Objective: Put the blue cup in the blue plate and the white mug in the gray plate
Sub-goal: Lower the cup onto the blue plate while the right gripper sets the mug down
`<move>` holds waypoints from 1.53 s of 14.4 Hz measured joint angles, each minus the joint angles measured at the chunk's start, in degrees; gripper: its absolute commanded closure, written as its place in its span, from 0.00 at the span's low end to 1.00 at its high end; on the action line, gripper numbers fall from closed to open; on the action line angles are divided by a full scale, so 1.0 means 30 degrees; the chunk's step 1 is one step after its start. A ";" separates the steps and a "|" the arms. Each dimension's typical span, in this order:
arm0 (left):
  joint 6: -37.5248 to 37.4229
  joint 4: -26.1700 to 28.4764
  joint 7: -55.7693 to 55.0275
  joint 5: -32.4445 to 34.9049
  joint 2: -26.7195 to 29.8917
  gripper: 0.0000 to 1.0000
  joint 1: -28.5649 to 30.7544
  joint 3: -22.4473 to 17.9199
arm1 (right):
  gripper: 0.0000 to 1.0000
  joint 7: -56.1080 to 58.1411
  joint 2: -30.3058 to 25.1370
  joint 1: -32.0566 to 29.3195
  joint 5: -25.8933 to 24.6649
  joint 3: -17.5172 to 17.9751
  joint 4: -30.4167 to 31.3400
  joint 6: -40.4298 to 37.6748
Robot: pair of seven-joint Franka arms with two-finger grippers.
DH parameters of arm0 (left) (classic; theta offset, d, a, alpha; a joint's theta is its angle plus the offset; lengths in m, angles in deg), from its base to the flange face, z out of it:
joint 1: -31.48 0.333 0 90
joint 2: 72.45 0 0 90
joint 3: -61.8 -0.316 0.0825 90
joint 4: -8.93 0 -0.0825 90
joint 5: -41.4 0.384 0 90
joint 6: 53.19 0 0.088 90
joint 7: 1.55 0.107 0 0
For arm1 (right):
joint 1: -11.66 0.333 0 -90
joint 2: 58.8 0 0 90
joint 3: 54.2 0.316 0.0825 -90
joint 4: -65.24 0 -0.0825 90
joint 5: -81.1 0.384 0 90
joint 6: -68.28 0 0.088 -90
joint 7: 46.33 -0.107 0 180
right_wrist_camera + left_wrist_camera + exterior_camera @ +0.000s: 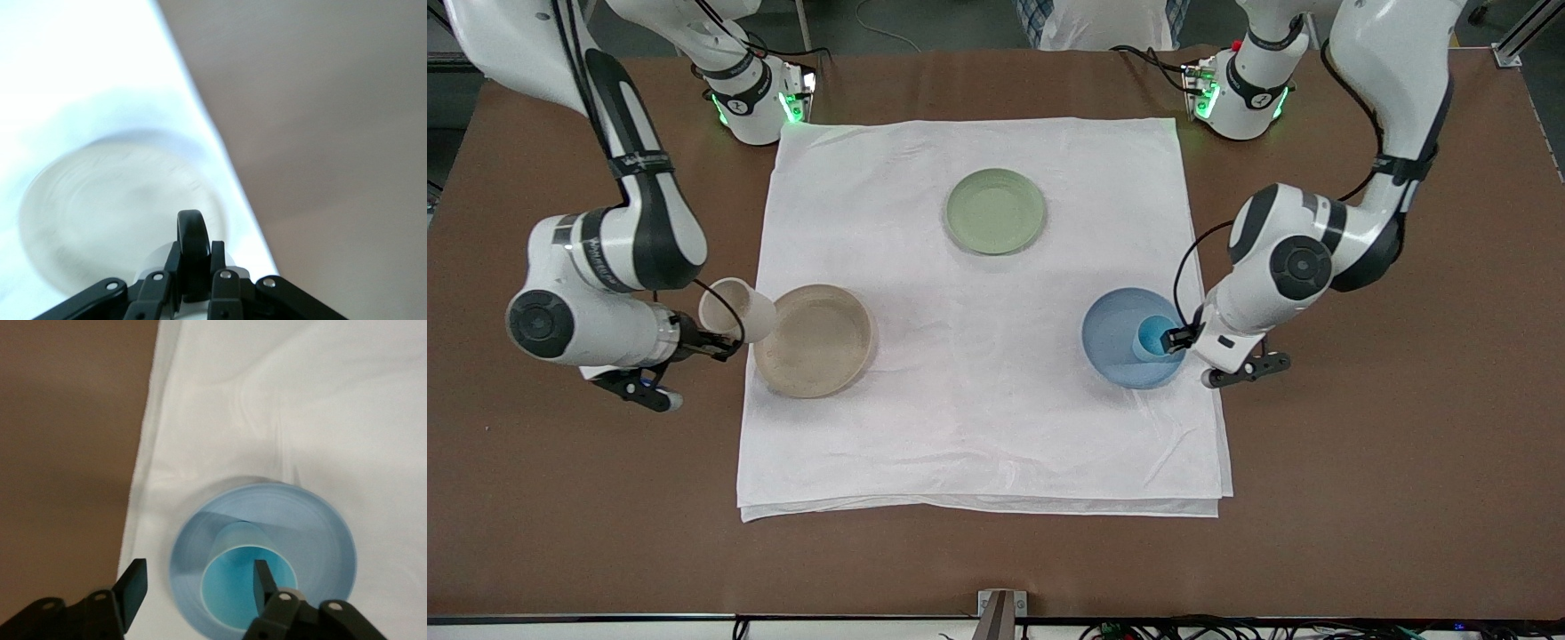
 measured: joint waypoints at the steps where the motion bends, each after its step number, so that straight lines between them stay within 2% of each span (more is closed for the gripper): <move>1: -0.2111 -0.1785 0.0245 0.0657 0.0269 0.00 0.0310 -0.0005 | 1.00 -0.0063 0.0028 0.0753 -0.0012 0.0015 0.0307 0.0555; 3: -0.5204 -0.4740 0.1543 0.1968 0.0712 0.00 0.0880 -0.0010 | 1.00 -0.0095 0.0090 0.1797 -0.0175 0.0012 0.1132 0.2055; 5: -0.6761 -0.6491 0.3184 0.2255 0.1162 0.00 0.1632 -0.0009 | 0.96 -0.0090 0.0191 0.2222 -0.1029 0.0005 0.1786 0.3322; 7: -0.7927 -0.7334 0.5013 0.2258 0.1711 0.00 0.2580 -0.0002 | 0.80 -0.0067 0.0287 0.2302 -0.1525 0.0002 0.2071 0.3963; 10: -0.9427 -0.7906 0.7592 0.2053 0.2727 0.00 0.3842 -0.0023 | 0.70 0.0056 0.0551 0.2331 -0.1560 0.0001 0.2101 0.4558; 11: -0.9777 -0.7952 0.8136 0.2012 0.3126 0.00 0.3891 -0.0123 | 0.59 0.0127 0.0713 0.2371 -0.1562 0.0002 0.2105 0.4820; 12: -1.0042 -0.7966 0.8607 0.1986 0.3597 0.00 0.3634 -0.0481 | 0.36 0.0167 0.0911 0.2439 -0.1568 0.0002 0.2110 0.5097; 13: -1.0398 -0.7967 0.9083 0.1832 0.4114 0.00 0.2952 -0.1334 | 0.08 0.0170 0.1074 0.2504 -0.1617 0.0001 0.2101 0.5382; 14: -1.0881 -0.7956 0.9645 0.1520 0.4622 0.00 0.2013 -0.2500 | 0.00 0.0175 0.1216 0.2557 -0.1632 0.0001 0.2103 0.5651; 16: -1.1760 -0.7715 1.0608 0.0876 0.5540 0.00 0.0815 -0.4213 | 0.00 0.0178 0.1367 0.2604 -0.1643 0.0000 0.2087 0.6092; 22: -1.2069 -0.5199 1.0942 -0.0222 0.7479 0.00 0.0693 -0.4489 | 0.00 0.1765 0.1318 0.2405 -0.1660 -0.0268 0.0705 0.5093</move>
